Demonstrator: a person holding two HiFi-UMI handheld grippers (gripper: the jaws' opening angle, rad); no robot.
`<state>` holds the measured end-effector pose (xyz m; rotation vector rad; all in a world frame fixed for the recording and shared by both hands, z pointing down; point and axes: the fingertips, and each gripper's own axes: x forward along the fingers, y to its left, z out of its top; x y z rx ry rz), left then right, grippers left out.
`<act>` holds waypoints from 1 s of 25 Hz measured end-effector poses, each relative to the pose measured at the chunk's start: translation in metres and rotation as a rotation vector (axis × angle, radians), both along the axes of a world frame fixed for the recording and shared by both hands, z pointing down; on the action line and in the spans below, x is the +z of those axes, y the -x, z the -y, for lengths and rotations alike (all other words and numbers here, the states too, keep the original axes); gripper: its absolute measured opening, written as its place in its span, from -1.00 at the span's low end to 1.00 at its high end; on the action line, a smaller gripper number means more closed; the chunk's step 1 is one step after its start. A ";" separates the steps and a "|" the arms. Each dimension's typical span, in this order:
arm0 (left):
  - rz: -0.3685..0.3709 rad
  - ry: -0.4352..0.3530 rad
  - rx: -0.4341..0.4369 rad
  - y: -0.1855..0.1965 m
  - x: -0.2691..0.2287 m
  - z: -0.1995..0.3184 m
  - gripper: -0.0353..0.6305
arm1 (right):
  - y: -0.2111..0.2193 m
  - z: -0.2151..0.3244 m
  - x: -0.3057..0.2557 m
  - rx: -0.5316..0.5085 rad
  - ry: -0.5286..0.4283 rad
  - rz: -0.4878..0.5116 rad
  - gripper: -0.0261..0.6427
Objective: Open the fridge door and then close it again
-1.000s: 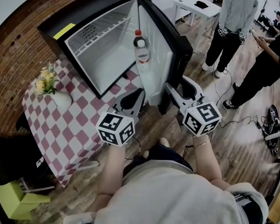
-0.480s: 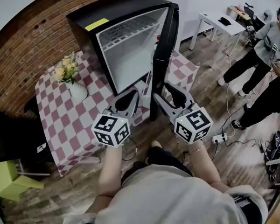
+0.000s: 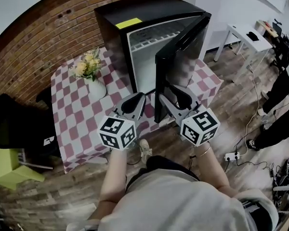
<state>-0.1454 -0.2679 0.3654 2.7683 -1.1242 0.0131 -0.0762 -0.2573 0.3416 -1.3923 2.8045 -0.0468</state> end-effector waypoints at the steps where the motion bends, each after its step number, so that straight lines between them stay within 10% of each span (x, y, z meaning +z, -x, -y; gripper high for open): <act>1: -0.001 -0.001 -0.008 0.004 0.000 0.004 -0.84 | 0.004 0.004 0.000 -0.008 -0.001 -0.002 -0.42; 25: -0.024 0.023 -0.090 0.050 0.011 0.087 -0.84 | 0.051 0.102 -0.001 -0.037 -0.031 -0.017 -0.92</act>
